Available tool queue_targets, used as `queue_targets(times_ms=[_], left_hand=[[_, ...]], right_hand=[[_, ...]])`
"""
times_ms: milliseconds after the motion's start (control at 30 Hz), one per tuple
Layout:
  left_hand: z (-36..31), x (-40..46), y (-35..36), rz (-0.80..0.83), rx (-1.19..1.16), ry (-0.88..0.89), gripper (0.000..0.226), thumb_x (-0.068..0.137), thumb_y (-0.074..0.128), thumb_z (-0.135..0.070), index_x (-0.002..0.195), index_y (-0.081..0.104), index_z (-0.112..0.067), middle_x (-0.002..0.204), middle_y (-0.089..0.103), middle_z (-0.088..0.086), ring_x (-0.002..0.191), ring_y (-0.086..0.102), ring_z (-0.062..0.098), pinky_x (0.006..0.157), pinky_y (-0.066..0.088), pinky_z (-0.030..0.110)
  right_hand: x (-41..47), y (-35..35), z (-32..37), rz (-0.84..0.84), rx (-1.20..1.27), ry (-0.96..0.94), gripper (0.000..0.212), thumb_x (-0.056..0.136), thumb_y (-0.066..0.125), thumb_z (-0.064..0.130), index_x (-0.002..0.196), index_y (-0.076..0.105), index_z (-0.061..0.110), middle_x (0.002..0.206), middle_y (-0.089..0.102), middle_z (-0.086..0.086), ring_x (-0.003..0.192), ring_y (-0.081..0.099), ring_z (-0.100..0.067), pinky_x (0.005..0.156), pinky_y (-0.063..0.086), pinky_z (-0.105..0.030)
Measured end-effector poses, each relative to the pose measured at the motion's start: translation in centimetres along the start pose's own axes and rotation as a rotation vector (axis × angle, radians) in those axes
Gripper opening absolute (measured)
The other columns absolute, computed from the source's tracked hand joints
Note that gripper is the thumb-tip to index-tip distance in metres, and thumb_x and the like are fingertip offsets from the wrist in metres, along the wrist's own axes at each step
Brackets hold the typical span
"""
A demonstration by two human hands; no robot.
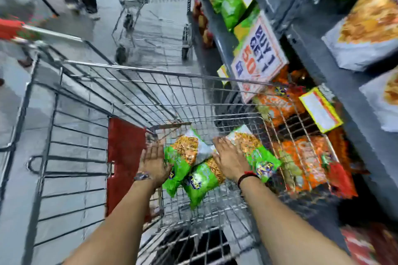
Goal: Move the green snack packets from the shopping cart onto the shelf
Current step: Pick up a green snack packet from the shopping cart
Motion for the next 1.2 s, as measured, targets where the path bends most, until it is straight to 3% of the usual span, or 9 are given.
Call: queue_targets(times_ms=[300, 367, 433, 467, 533, 567, 633, 967, 1200], left_hand=[[0.4, 6.8, 5.2, 0.223, 0.089, -0.007, 0.079, 0.088, 0.044, -0.044, 0.142, 0.001, -0.006, 0.155, 0.013, 0.016, 0.143, 0.011, 0.028, 0.118, 0.011, 0.038], [0.2, 8.2, 6.0, 0.203, 0.041, -0.016, 0.073, 0.089, 0.046, -0.036, 0.141, 0.007, -0.003, 0.151, 0.023, 0.018, 0.14, 0.02, 0.029, 0.114, 0.024, 0.025], [-1.3, 9.2, 6.2, 0.234, 0.108, 0.05, 0.052, 0.094, 0.04, -0.018, 0.137, 0.021, 0.003, 0.146, 0.033, 0.022, 0.134, 0.031, 0.03, 0.074, 0.032, -0.012], [-2.2, 8.9, 5.2, 0.228, 0.118, 0.055, 0.044, 0.095, 0.037, -0.011, 0.135, 0.027, 0.005, 0.143, 0.036, 0.023, 0.131, 0.034, 0.03, 0.058, 0.031, -0.012], [-1.3, 10.0, 5.7, 0.237, 0.083, -0.007, 0.042, 0.092, 0.044, -0.013, 0.131, 0.034, 0.0, 0.138, 0.043, 0.017, 0.128, 0.036, 0.031, 0.072, 0.037, -0.004], [0.2, 10.4, 6.5, 0.226, 0.066, -0.075, 0.043, 0.088, 0.052, -0.019, 0.128, 0.039, -0.007, 0.135, 0.047, 0.016, 0.127, 0.037, 0.031, 0.094, 0.039, 0.015], [1.5, 10.3, 7.4, 0.206, 0.057, -0.163, 0.038, 0.081, 0.06, -0.025, 0.116, 0.049, -0.011, 0.127, 0.056, 0.012, 0.123, 0.042, 0.03, 0.104, 0.03, 0.04], [-4.1, 8.7, -0.2, -0.028, 0.094, 0.195, 0.053, 0.085, 0.049, -0.007, 0.134, 0.034, -0.019, 0.144, 0.036, 0.006, 0.133, 0.029, 0.026, 0.114, 0.014, 0.047], [-11.4, 4.8, -10.6, -0.37, 0.25, 0.628, 0.035, 0.085, 0.041, -0.022, 0.116, 0.056, -0.022, 0.124, 0.057, 0.004, 0.13, 0.039, 0.023, 0.115, 0.001, 0.05]], right_hand=[[8.6, 7.3, -1.4, 0.194, 0.155, 0.028, 0.051, 0.094, 0.038, 0.031, 0.141, 0.022, 0.019, 0.154, 0.022, -0.008, 0.14, 0.022, -0.024, 0.114, 0.02, -0.035], [10.0, 8.9, -1.9, 0.234, 0.201, 0.051, 0.055, 0.093, 0.038, 0.035, 0.142, 0.018, 0.019, 0.155, 0.018, -0.007, 0.141, 0.021, -0.026, 0.115, 0.021, -0.038], [11.0, 10.6, -2.2, 0.285, 0.256, 0.075, 0.061, 0.092, 0.04, 0.039, 0.143, 0.016, 0.016, 0.156, 0.016, -0.009, 0.141, 0.02, -0.027, 0.117, 0.02, -0.041], [11.1, 10.8, -2.2, 0.286, 0.286, 0.092, 0.063, 0.091, 0.043, 0.039, 0.143, 0.017, 0.014, 0.154, 0.019, -0.011, 0.14, 0.023, -0.028, 0.116, 0.022, -0.042], [11.8, 11.9, -2.5, 0.26, 0.335, 0.137, 0.065, 0.088, 0.051, 0.036, 0.141, 0.02, 0.014, 0.149, 0.031, -0.014, 0.135, 0.033, -0.03, 0.111, 0.03, -0.042], [11.8, 11.9, -2.5, 0.231, 0.35, 0.16, 0.066, 0.086, 0.055, 0.034, 0.14, 0.021, 0.015, 0.146, 0.035, -0.014, 0.132, 0.036, -0.031, 0.109, 0.033, -0.043], [12.1, 12.0, -2.7, 0.204, 0.384, 0.2, 0.07, 0.083, 0.06, 0.031, 0.14, 0.021, 0.016, 0.143, 0.04, -0.016, 0.13, 0.038, -0.033, 0.107, 0.036, -0.044], [12.9, 5.0, 0.7, 0.052, -0.056, -0.181, 0.107, 0.074, 0.068, 0.005, 0.142, -0.013, 0.023, 0.157, -0.011, -0.003, 0.144, -0.008, -0.019, 0.112, -0.013, -0.038], [10.0, -0.1, -0.2, 0.051, 0.175, -0.11, 0.074, 0.07, 0.071, 0.029, 0.135, 0.035, 0.027, 0.143, 0.044, -0.006, 0.133, 0.038, -0.026, 0.116, 0.011, -0.049]])
Point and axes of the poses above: each hand's wrist, its own x-axis towards the middle knuckle, its own y-axis out of the palm, z = x × y, the point moved 7 cm from there along x, towards the middle knuckle
